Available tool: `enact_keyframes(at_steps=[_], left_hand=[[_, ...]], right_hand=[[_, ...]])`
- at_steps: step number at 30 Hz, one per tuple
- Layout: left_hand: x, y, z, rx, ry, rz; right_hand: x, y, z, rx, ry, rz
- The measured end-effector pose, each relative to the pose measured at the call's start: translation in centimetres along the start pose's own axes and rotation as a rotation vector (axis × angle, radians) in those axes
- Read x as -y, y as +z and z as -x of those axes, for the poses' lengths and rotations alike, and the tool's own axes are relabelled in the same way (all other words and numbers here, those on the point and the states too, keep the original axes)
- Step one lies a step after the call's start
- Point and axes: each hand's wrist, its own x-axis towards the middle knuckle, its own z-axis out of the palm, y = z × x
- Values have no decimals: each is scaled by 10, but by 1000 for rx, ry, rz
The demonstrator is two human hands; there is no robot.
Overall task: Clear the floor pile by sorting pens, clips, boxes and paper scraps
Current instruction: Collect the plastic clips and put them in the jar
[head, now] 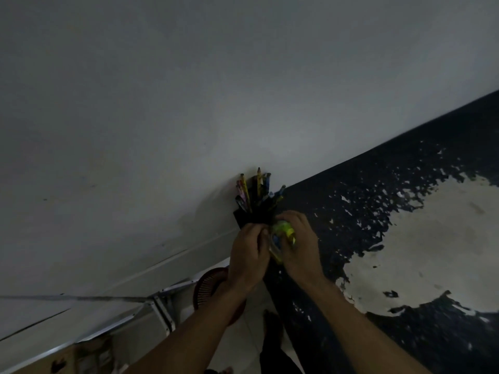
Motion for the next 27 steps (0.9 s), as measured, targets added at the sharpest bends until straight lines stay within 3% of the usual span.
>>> enact_keyframes(at_steps=[5, 17, 23, 27], left_hand=[[6, -5, 1, -32, -1, -20], [10, 0, 2, -28, 0, -37], [-1, 9, -5, 47, -42, -82], [-6, 13, -10, 55, -56, -103]], right_hand=[[-11, 13, 14, 133, -1, 122], [-17, 6, 9, 127, 75, 154], [-18, 3, 10, 306, 122, 322], [-16, -2, 14, 303, 140, 217]])
